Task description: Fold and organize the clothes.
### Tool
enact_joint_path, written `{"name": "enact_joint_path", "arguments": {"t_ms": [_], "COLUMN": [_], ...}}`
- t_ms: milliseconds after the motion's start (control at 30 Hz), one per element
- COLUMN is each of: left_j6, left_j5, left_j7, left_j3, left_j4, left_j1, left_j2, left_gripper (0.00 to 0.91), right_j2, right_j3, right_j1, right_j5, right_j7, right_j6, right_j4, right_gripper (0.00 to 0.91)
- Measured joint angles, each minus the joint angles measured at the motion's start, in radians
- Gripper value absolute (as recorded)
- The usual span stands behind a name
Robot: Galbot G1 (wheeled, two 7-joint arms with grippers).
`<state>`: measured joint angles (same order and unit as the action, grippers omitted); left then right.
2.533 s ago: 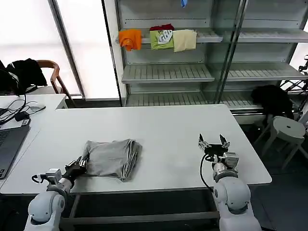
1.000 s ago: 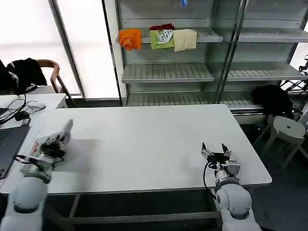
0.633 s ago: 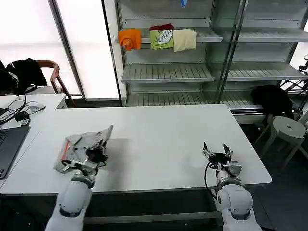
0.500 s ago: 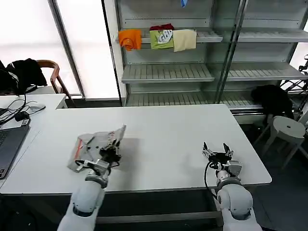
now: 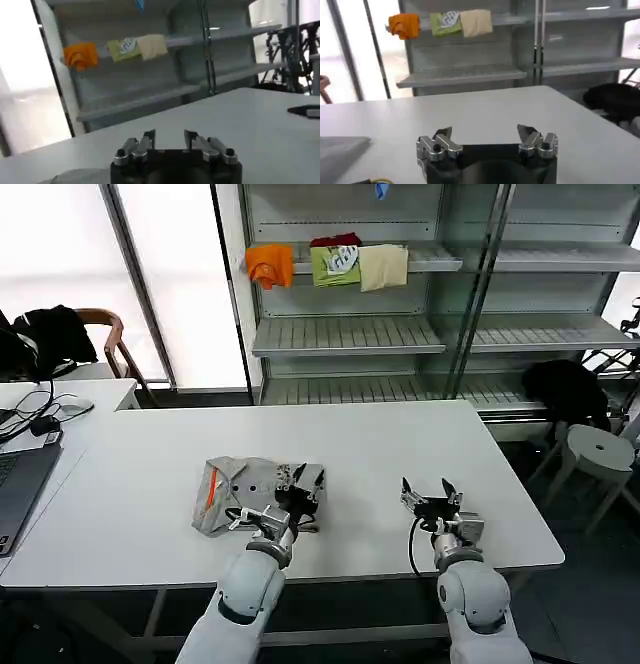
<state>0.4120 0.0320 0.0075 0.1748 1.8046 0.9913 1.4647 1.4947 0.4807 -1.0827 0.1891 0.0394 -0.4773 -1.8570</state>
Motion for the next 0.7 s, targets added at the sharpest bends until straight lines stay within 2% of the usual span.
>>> {"name": "enact_joint_path", "arguments": {"t_ms": [300,700], "left_j6": [0.002,0.001], "left_j5": [-0.096,-0.209], "left_j7": [-0.006,0.002], "left_j3": [0.026,0.234], "left_j4": [0.127,0.219], "left_j1": [0.014,0.109], "left_j2": [-0.058,-0.133], "left_gripper": [0.907,0.907], "right_j2": [0.055,0.097], "right_j3": [-0.123,-0.254], "right_j1": [0.082,0.131], "right_j5": [0.126,0.277], "right_j7": [-0.026,0.014], "right_j6": [-0.055,-0.086], "right_j4": [0.063,0.149], "right_gripper": [0.907,0.907]}}
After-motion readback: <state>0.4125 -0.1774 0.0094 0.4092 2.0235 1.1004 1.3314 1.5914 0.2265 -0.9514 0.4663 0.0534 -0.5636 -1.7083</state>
